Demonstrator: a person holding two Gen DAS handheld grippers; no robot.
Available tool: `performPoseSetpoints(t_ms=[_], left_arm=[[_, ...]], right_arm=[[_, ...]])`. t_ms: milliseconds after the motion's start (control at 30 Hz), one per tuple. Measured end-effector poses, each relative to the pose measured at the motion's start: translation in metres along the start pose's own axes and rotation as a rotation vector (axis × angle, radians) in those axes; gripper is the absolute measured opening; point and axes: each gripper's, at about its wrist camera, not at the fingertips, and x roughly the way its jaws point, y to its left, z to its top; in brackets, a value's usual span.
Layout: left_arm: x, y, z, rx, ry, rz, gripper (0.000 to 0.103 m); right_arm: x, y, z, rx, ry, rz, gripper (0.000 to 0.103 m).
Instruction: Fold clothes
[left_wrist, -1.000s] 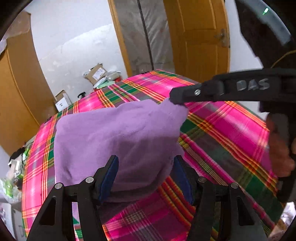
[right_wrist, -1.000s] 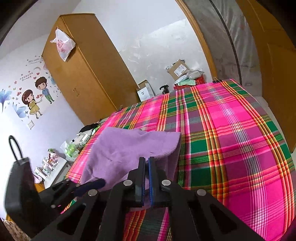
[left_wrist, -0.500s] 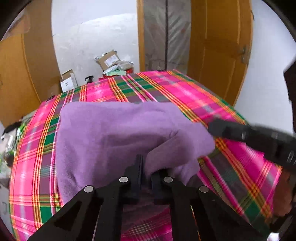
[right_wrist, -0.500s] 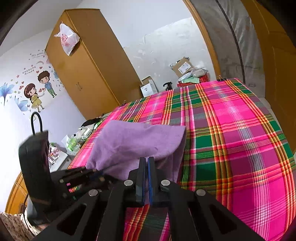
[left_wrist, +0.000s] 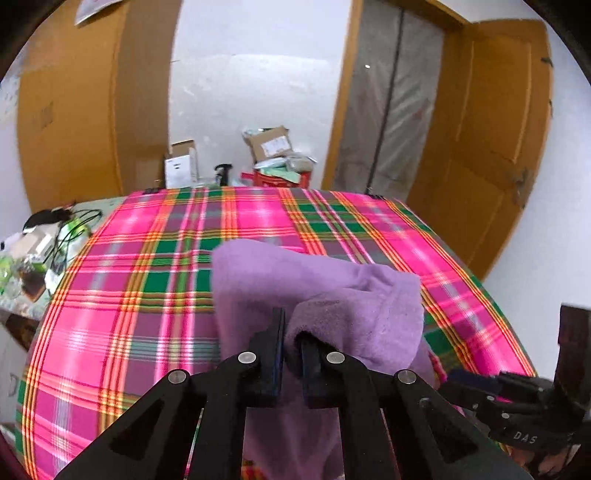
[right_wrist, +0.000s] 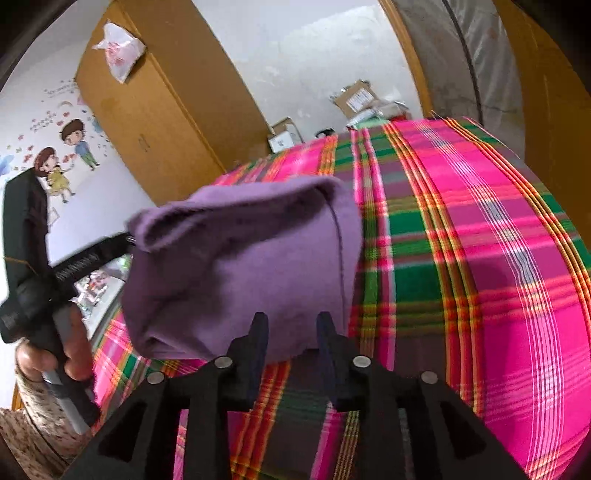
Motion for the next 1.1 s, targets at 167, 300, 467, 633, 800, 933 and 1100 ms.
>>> performPoseSetpoints(t_ms=[167,300,467,633,800,933,1100], left_arm=[[-0.001,0.023,0.003,-0.039,-0.011,0.022,0.007],[-0.002,0.038,0.004,-0.063,-0.02,0.04,0.007],[-0.004,0.057,0.002,-0.094,-0.026,0.059,0.007],[-0.006,0.076,-0.003,-0.124,-0.024,0.083,0.007],[-0.008,0.093,-0.006,-0.165,-0.026,0.103,0.007],[-0.01,0.108,-0.013,-0.199,-0.022,0.125,0.007],[-0.013,0.132,-0.026,-0.26,0.001,0.162,0.007]], right_arm=[[0.007,-0.011,-0.006,0.083,0.015,-0.054,0.038],[0.019,-0.016,-0.003,0.147,0.053,-0.033,0.038],[0.025,-0.015,0.005,0.16,0.015,-0.025,0.033],[0.016,-0.001,0.012,0.094,-0.054,-0.031,0.006],[0.014,0.023,0.022,0.021,-0.084,-0.024,0.005],[0.014,0.037,0.029,0.01,-0.12,0.003,0.003],[0.008,0.058,0.04,-0.029,-0.161,0.07,0.003]])
